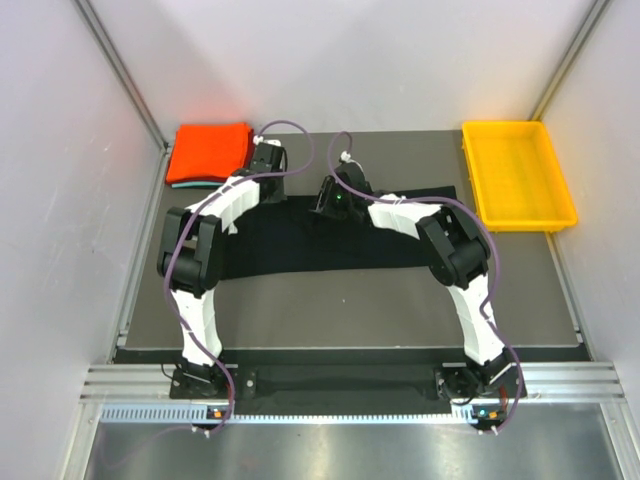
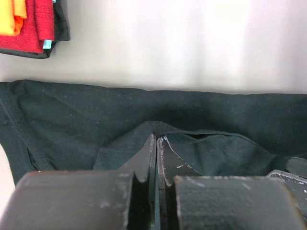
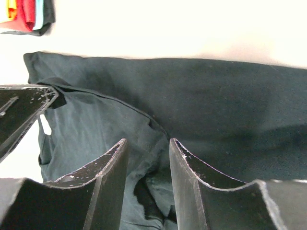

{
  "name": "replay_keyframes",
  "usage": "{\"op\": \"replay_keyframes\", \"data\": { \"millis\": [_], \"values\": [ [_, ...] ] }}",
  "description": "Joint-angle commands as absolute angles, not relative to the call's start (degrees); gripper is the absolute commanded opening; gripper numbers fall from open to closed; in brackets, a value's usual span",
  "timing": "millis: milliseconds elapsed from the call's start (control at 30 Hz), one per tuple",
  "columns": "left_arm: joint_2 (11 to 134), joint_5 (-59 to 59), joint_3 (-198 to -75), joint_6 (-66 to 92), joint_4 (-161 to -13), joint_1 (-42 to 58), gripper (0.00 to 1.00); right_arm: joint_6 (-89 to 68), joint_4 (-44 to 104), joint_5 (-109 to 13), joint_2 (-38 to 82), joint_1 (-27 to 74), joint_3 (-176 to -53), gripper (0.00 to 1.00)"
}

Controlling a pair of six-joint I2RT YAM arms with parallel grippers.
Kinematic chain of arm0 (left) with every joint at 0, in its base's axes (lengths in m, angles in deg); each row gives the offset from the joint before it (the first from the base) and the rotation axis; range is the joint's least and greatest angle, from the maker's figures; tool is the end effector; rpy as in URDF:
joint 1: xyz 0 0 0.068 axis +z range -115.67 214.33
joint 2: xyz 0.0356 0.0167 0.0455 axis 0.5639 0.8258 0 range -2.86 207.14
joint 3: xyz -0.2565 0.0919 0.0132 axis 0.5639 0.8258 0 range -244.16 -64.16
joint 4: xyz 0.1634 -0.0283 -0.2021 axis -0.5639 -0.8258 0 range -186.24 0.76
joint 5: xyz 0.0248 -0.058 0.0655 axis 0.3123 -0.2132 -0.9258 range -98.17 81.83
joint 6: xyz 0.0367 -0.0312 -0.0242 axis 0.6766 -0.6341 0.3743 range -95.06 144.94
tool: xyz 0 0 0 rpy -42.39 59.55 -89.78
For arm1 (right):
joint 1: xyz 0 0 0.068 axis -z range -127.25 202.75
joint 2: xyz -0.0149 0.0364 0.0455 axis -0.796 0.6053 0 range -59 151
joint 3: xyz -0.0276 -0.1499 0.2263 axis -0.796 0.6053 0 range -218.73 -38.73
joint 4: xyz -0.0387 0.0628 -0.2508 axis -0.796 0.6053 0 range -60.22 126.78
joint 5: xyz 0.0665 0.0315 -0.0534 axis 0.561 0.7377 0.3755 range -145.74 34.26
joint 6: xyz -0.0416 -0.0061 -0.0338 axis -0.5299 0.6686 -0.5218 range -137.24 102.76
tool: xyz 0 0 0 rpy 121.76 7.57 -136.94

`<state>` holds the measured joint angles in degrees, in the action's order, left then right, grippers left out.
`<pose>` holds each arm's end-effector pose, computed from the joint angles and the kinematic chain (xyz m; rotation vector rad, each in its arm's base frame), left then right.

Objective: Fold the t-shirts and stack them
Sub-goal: Fold the tshirt

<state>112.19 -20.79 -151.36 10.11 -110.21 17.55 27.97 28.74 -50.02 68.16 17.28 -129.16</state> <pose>0.4312 -0.1219 0.2094 -0.0588 2.3950 0.0098 0.4055 0.2934 0.1617 0.1387 2.3337 0.8650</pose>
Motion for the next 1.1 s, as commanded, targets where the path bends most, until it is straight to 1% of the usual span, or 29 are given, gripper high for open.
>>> {"op": "replay_keyframes", "data": {
  "millis": [0,233,367,467,600,633,700,733,767,833,867,1067],
  "values": [
    [112.46,-19.95,-153.19,10.08,-107.87,17.98,0.0,28.99,29.6,-51.96,68.88,17.06,-131.63,0.4],
    [112.54,-19.07,-153.02,10.0,-107.69,18.51,0.0,29.87,30.13,-52.4,69.85,17.06,-132.5,0.4],
    [112.72,-18.81,-153.28,9.91,-107.52,18.77,0.0,30.22,32.42,-52.4,70.91,16.98,-134.17,0.43],
    [112.72,-18.46,-153.28,9.82,-107.52,19.03,0.0,30.49,32.77,-52.66,71.26,16.98,-134.62,0.43],
    [112.81,-18.19,-153.46,9.91,-107.43,19.21,0.0,30.58,33.04,-53.36,71.61,16.98,-134.88,0.4],
    [112.98,-18.1,-153.54,10.0,-107.43,19.21,0.0,30.31,31.64,-53.36,71.61,16.98,-134.71,0.38],
    [113.07,-18.19,-153.63,10.26,-107.43,19.21,0.0,29.61,30.23,-52.66,71.35,16.98,-134.01,0.27],
    [113.16,-18.37,-153.72,10.35,-107.43,19.21,0.0,29.17,25.96,-51.44,71.0,16.98,-132.7,0.23],
    [113.16,-18.28,-153.81,10.43,-107.52,19.3,0.0,27.86,24.43,-50.99,70.73,17.06,-132.07,0.15],
    [113.16,-18.1,-154.25,11.22,-108.13,19.74,0.0,26.01,20.56,-50.2,69.59,17.24,-130.4,0.07],
    [113.07,-18.1,-154.42,11.49,-108.48,20.0,0.0,24.96,19.42,-49.76,69.24,17.33,-129.96,0.0],
    [113.25,-17.31,-155.92,14.3,-109.36,21.41,0.0,16.0,12.12,-49.67,66.43,17.42,-125.31,0.0]
  ]
}}
